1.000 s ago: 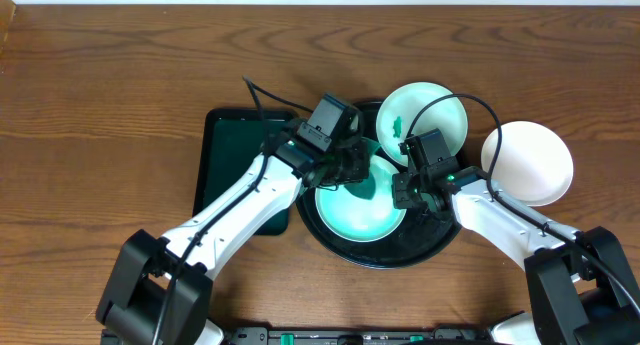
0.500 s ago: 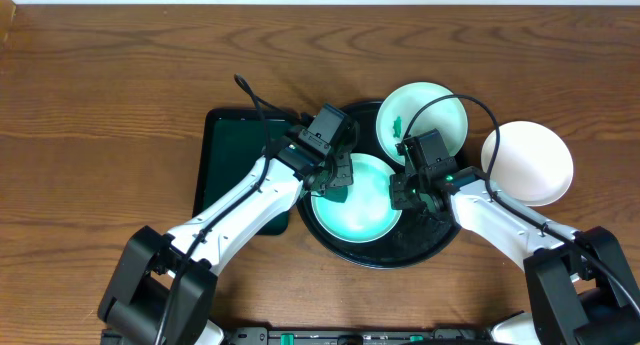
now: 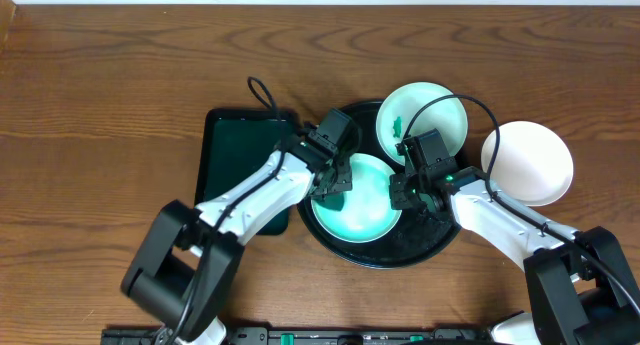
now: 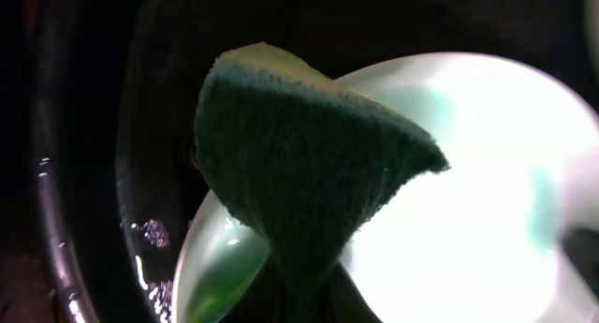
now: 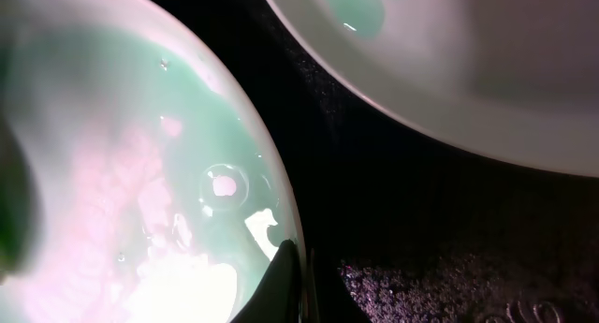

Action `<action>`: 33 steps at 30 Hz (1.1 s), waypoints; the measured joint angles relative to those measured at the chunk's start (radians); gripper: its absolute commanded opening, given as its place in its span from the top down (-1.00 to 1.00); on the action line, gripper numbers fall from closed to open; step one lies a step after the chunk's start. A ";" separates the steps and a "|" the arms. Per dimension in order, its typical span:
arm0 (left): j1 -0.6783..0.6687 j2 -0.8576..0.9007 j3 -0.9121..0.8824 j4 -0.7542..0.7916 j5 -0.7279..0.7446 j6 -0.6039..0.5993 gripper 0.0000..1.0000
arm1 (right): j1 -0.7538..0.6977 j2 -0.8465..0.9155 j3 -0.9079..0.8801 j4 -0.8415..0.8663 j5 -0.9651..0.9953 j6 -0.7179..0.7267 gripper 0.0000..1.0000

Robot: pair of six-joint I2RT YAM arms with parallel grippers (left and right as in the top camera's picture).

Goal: Clean dirty plates on tray and stack at the side
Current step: 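Scrub the pale green plate with the sponge in the left gripper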

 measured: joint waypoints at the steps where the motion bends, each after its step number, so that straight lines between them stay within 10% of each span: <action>1: -0.001 0.011 0.000 0.004 0.002 0.000 0.85 | 0.000 0.000 0.000 0.000 0.000 0.000 0.97; 33: -0.072 -0.090 0.013 0.035 0.190 0.003 0.85 | 0.001 0.000 0.000 0.000 -0.003 0.000 0.97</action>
